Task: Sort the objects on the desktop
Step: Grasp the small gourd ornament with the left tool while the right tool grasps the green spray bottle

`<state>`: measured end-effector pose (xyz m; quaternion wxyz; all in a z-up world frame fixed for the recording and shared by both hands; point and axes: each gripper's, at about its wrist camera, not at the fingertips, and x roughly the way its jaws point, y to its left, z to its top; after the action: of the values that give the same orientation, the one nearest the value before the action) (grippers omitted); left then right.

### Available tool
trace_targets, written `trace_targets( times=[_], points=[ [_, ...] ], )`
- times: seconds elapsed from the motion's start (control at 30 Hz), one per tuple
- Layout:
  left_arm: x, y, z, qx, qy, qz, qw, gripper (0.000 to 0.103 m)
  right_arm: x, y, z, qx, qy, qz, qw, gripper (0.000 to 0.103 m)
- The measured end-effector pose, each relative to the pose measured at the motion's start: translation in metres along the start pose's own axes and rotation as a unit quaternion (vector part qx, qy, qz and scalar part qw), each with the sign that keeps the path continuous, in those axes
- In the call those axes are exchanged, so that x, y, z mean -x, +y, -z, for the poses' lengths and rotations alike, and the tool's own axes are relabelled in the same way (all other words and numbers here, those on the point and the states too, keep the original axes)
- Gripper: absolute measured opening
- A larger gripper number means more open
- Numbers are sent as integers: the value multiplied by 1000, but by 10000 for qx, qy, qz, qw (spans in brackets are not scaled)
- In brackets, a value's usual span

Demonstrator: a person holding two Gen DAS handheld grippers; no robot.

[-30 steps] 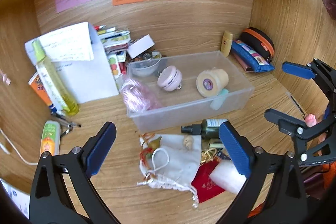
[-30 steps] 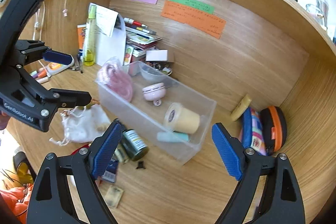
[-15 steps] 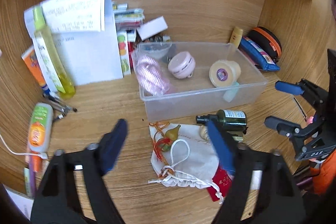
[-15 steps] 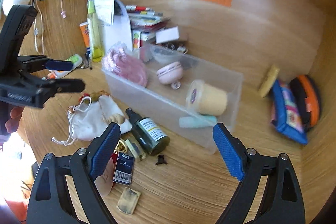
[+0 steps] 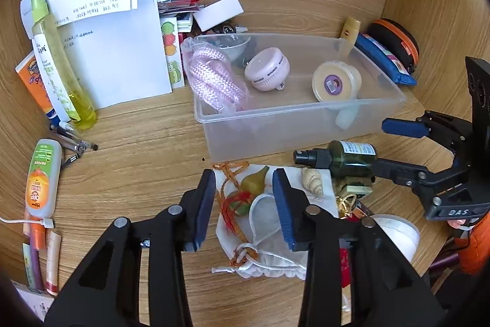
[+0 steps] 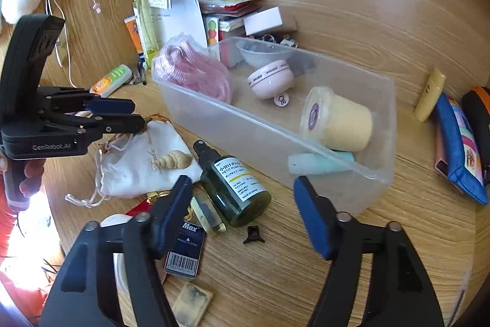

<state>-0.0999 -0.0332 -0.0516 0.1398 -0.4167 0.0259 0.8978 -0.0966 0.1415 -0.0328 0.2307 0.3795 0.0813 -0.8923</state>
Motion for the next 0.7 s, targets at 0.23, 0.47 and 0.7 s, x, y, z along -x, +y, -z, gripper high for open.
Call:
trace_targets(
  times=[0.23,0.47,0.7],
  points=[
    [-13,8,3,74,125,136,9998,38,-14,5,-2,144,120,64,9998,53],
    [-11,12,10,-6,12,240,9997,38,-30,3,-2,33,328,-83,9994,53],
    [-4,6,25,-88,-192,278,9994,24,-30,4,1,41,238,-144,9996,49]
  ],
)
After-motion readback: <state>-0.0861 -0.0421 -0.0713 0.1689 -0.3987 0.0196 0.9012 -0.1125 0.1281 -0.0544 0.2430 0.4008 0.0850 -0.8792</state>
